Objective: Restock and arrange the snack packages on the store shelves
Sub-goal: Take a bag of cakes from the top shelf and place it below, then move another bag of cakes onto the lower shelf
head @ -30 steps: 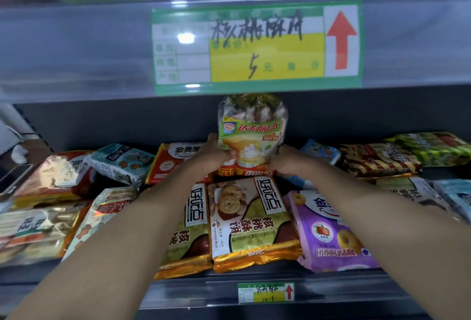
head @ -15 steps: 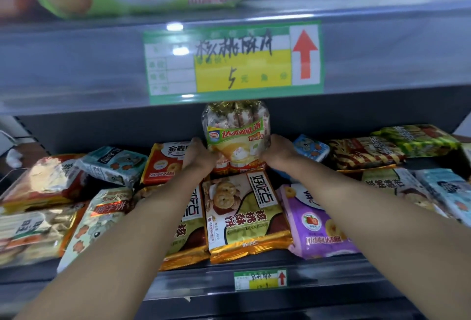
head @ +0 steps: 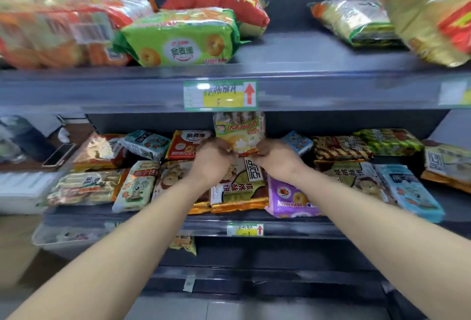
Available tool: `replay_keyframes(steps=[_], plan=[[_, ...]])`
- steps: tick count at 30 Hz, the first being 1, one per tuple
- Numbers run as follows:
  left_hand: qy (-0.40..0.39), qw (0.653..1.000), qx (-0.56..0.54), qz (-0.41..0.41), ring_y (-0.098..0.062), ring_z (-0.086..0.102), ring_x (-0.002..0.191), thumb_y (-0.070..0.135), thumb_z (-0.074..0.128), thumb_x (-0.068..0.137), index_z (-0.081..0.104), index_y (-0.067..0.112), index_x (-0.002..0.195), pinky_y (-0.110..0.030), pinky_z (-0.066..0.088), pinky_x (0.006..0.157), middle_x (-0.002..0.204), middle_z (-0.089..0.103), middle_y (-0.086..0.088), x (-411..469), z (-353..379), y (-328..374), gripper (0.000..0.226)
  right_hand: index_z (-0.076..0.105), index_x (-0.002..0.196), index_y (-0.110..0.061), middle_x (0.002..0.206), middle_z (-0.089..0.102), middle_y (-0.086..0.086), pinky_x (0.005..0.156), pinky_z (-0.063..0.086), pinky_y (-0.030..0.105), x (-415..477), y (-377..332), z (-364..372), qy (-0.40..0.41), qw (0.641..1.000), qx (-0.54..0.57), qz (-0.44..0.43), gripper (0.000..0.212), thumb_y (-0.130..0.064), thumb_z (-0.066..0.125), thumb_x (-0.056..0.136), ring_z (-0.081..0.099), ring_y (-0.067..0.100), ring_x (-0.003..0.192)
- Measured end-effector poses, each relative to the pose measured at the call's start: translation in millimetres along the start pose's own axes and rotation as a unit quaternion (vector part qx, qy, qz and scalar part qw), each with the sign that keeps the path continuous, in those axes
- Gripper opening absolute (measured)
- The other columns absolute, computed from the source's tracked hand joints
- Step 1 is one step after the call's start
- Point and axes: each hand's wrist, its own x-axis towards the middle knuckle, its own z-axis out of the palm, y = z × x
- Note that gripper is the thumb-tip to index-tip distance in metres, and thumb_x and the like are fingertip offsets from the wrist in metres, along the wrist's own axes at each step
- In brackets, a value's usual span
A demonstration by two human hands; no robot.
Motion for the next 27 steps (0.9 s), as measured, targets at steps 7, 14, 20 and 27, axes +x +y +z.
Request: replay_keyframes(steps=[7, 14, 20, 27], plan=[[-0.056, 0.995, -0.028, 0.073, -0.019, 0.059, 0.097, 0.020, 0.063, 0.088, 0.059, 0.010, 0.115, -0.029, 0.048, 0.081, 0.107, 0.063, -0.006, -73.9, -18.5, 54.1, 0.028, 0.052, 0.132, -0.011, 0.129, 0.059, 0.005, 0.089, 0.041, 0.023, -93.8, -23.5, -47.3, 0.038, 0.996, 0.080, -0.003, 0.044, -0.026, 0.059, 0.091, 0.056, 0.019, 0.116], [-0.073, 0.971, -0.038, 0.226, -0.006, 0.061, 0.088, 0.023, 0.063, 0.088, 0.062, 0.017, 0.111, -0.016, 0.048, 0.073, 0.101, 0.065, 0.004, -136.7, -51.3, 120.9, 0.023, 0.055, 0.130, -0.015, 0.126, 0.061, 0.002, 0.090, 0.040, 0.020, -168.8, -42.4, -91.6, 0.165, 0.984, 0.065, 0.000, 0.044, -0.031, 0.061, 0.090, 0.057, 0.013, 0.113], [-0.089, 0.946, -0.082, 0.301, -0.005, 0.060, 0.081, 0.023, 0.064, 0.087, 0.065, 0.017, 0.104, -0.015, 0.047, 0.073, 0.095, 0.067, 0.004, -159.1, -54.9, 183.2, 0.018, 0.058, 0.126, -0.013, 0.120, 0.064, 0.003, 0.095, 0.043, 0.026, -214.0, -38.4, -146.5, 0.269, 0.961, 0.054, 0.033, 0.042, -0.029, 0.063, 0.088, 0.058, 0.014, 0.109], [-0.116, 0.927, -0.126, 0.332, -0.001, 0.056, 0.070, 0.024, 0.065, 0.087, 0.065, 0.017, 0.100, -0.011, 0.044, 0.062, 0.084, 0.064, 0.008, -162.1, -28.8, 255.3, 0.015, 0.059, 0.125, -0.012, 0.118, 0.064, 0.004, 0.090, 0.045, 0.027, -237.9, -7.9, -223.0, 0.359, 0.930, 0.035, 0.063, 0.040, -0.029, 0.062, 0.088, 0.058, 0.015, 0.107]])
